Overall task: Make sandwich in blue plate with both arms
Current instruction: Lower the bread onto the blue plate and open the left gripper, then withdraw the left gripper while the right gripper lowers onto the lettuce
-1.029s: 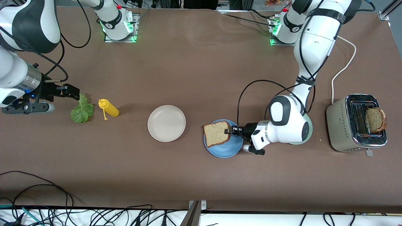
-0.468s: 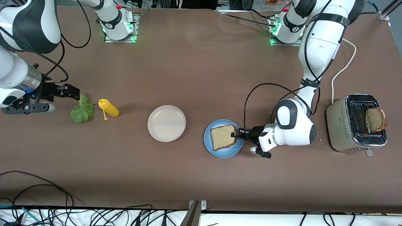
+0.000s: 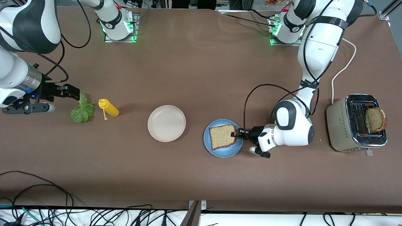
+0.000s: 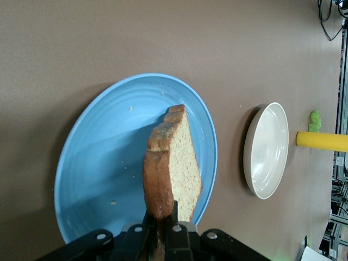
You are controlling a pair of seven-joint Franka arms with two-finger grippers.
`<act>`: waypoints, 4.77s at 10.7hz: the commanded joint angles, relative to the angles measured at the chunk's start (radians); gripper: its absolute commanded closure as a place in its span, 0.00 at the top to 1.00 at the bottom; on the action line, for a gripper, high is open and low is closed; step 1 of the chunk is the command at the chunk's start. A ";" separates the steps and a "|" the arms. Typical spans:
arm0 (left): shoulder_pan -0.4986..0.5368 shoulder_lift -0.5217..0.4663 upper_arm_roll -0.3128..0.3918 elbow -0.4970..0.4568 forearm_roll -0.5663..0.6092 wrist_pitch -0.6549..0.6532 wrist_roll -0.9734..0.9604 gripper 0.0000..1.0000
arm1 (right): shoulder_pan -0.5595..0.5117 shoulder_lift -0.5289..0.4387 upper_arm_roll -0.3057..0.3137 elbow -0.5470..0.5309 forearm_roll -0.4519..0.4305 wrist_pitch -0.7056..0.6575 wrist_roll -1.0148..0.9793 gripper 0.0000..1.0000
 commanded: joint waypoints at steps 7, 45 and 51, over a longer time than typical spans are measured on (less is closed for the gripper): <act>0.038 0.036 0.006 -0.020 -0.043 -0.001 0.157 1.00 | -0.041 0.014 -0.005 0.001 -0.013 0.002 -0.044 1.00; 0.116 -0.868 0.129 -0.225 1.002 -0.685 -0.508 1.00 | -0.226 0.333 0.000 -0.526 0.431 0.640 -0.914 0.88; 0.221 -0.872 0.016 -0.225 0.984 -0.686 -0.575 1.00 | -0.224 0.347 0.000 -0.524 0.431 0.641 -0.945 0.00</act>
